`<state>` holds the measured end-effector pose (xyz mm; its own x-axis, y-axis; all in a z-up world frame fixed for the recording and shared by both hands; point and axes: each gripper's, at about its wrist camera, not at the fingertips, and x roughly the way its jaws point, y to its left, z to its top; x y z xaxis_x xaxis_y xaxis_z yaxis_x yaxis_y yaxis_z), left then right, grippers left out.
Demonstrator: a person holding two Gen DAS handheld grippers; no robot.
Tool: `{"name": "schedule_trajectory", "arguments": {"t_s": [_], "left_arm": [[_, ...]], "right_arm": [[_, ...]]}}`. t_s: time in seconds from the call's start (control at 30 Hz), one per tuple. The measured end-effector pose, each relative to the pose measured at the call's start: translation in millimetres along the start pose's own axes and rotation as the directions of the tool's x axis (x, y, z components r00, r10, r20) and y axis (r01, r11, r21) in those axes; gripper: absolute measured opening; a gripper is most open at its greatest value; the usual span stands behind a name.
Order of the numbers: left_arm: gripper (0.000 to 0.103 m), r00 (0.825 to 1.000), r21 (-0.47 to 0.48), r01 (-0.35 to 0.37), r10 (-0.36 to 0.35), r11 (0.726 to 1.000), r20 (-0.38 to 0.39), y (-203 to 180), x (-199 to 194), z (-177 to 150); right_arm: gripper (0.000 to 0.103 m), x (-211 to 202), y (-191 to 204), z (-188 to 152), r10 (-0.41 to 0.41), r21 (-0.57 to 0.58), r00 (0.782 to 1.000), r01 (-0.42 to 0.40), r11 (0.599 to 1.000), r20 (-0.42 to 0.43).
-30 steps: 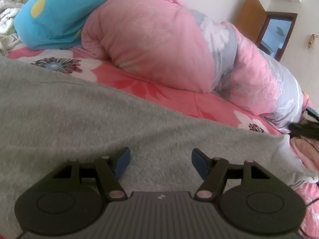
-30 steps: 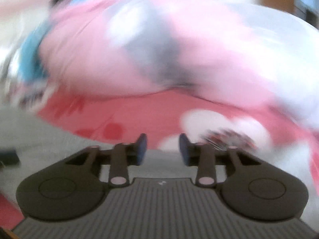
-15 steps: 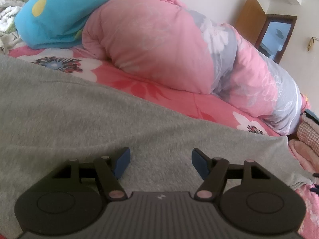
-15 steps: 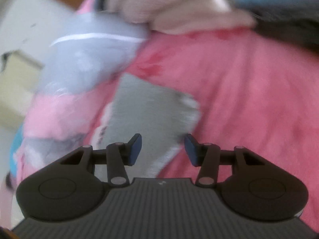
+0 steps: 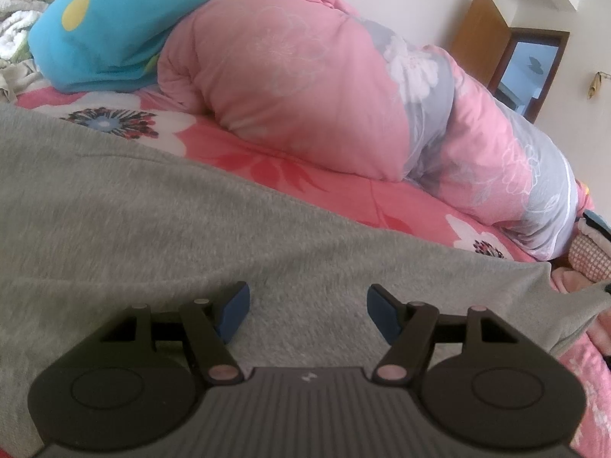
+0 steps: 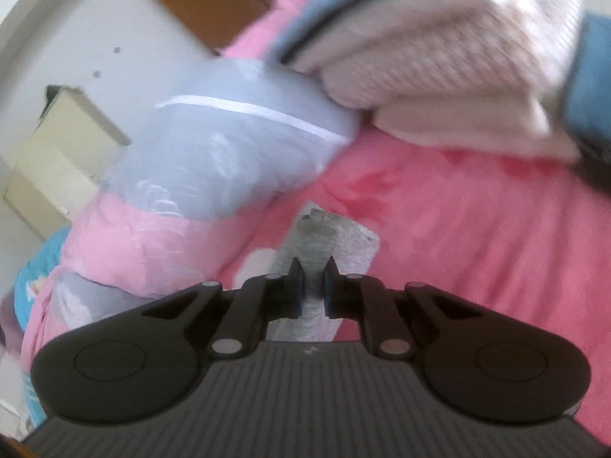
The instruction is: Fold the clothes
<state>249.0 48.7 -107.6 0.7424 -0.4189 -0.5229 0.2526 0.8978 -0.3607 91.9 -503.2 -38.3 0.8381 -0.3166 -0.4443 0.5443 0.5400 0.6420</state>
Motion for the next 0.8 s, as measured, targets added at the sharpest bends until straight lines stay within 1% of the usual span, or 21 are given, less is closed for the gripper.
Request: {"name": "schedule_trajectory", "arguments": {"t_s": [0.1,0.13,0.2,0.23,0.27,0.37,0.57,0.67,0.8], "left_arm": [[0.07,1.0,0.0,0.0,0.0,1.0,-0.001,-0.1,0.1,0.2],[0.07,1.0,-0.001,0.001,-0.001,1.0,-0.001,0.0,0.1,0.1],[0.07,1.0,-0.001,0.001,-0.001,1.0,-0.001,-0.1,0.3,0.1],[0.07,1.0,-0.001,0.001,-0.001,1.0,-0.001,-0.2,0.4,0.1],[0.07,1.0,0.0,0.001,-0.001,1.0,-0.001,-0.3,0.5,0.0],[0.07,1.0,0.001,0.001,-0.001,1.0,0.0,0.4,0.3,-0.1],[0.07,1.0,-0.005,0.006,-0.006,1.0,0.0,1.9,0.1,-0.1],[0.07,1.0,-0.006,0.006,-0.006,1.0,-0.001,1.5,0.2,0.2],[0.07,1.0,-0.007,0.006,-0.006,1.0,-0.001,1.2,0.3,0.5]], "right_arm": [[0.009,12.4,-18.5,-3.4,-0.067,0.047,0.994,0.071,0.996,-0.086],[0.012,16.7,-25.3,-4.7,-0.089,0.063,0.989,0.097,0.993,-0.117],[0.013,23.3,-52.4,-13.9,-0.143,0.157,0.975,0.17,0.973,-0.171],[0.017,23.2,-63.8,-18.7,-0.142,0.201,0.973,0.178,0.963,-0.182],[0.023,21.4,-72.9,-22.3,-0.131,0.238,0.975,0.173,0.956,-0.181],[0.026,14.2,-84.9,-25.0,-0.099,0.294,0.981,0.145,0.945,-0.165],[0.027,4.8,-80.8,-23.6,-0.134,0.246,0.981,0.165,0.955,-0.138],[0.027,5.4,-83.4,-25.2,-0.14,0.247,0.982,0.169,0.954,-0.131],[0.028,0.1,-79.0,-27.3,-0.154,0.207,0.982,0.174,0.963,-0.108]]}}
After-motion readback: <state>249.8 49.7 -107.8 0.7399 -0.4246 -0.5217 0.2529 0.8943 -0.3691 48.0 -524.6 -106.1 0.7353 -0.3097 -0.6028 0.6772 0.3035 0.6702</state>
